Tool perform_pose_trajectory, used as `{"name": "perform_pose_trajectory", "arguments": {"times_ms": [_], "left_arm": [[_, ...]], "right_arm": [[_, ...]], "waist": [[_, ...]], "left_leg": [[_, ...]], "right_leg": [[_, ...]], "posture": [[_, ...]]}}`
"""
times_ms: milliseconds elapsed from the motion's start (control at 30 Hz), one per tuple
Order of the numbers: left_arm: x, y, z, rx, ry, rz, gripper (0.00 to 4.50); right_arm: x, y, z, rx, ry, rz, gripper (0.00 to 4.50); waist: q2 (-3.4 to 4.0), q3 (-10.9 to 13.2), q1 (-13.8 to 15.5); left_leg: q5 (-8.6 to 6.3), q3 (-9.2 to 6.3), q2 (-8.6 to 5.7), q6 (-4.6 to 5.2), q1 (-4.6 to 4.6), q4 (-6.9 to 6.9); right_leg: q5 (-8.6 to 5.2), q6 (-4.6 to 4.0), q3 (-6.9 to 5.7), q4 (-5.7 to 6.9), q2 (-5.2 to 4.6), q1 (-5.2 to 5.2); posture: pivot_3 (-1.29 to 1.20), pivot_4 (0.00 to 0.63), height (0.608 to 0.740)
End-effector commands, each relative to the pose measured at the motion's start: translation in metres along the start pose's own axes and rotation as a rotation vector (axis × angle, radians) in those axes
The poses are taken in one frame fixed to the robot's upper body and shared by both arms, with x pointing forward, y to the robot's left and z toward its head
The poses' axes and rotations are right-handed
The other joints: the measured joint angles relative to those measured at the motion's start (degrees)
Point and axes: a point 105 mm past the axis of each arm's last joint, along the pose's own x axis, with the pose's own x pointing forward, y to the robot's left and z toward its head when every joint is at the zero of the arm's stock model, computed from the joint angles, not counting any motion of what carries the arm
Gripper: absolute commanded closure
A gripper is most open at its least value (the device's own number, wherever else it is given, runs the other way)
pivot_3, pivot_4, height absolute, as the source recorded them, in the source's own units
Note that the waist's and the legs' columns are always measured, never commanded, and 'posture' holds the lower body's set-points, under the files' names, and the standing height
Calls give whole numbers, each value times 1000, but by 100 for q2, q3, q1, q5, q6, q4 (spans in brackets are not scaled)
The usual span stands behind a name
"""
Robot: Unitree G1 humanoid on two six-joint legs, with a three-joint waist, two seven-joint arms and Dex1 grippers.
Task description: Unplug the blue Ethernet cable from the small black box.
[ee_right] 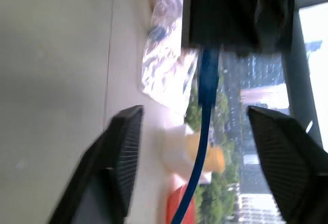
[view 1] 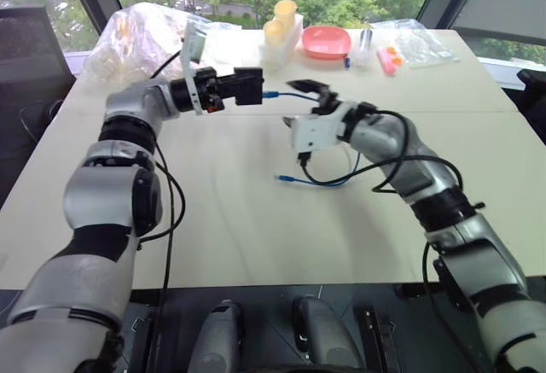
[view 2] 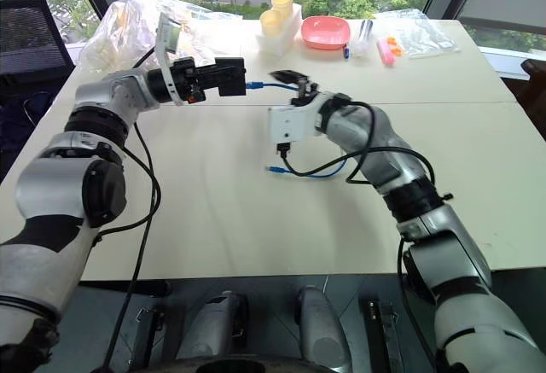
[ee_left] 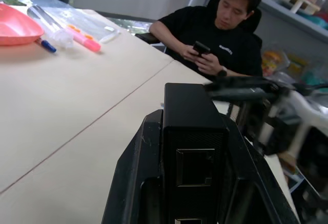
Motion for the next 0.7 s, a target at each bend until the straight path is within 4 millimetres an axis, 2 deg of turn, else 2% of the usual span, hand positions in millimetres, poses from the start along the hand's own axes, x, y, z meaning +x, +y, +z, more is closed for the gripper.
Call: {"name": "perform_pose_trajectory", "arguments": {"times_ms": [33,133,200,333,567,700], "left_arm": [[-15,-10,20,-36,-82,-75,3954],[-20,-15,21,-62,-91,-120,3954],[-21,-19,22,-71,-85,-158,3954],[-21,-31,18,-47,-10,-236,3954],[-28,-39,17,-28,27,-255,3954],[-31,-41,18,-28,28,-263,3954]], "right_arm": [[-34,6,30,747,-191,91,694],[-48,13,58,1092,-316,205,694],[-50,16,70,1237,-372,249,694],[-26,19,84,1470,-450,247,694],[16,20,84,1579,-456,212,694],[21,21,83,1582,-460,208,694]], "waist": [[-1,0,7],[1,1,-20],[1,1,-20],[0,0,-21],[1,0,-33],[1,0,-14]], "left_leg": [[0,-5,1,0,0,-1],[0,-9,6,0,0,1],[0,-11,7,0,6,8],[0,-12,6,0,27,29],[1,-12,8,2,19,58],[0,-18,6,2,3,64]], "right_leg": [[0,0,-3,1,1,2],[1,-1,-7,8,0,-2],[2,-4,-8,24,-1,-1],[2,-8,-4,72,4,2],[3,-9,1,86,7,1],[2,-7,-3,86,5,-6]], "posture": [[0,150,740],[0,150,740],[0,150,740],[0,150,740],[0,150,740],[0,150,740]]}}
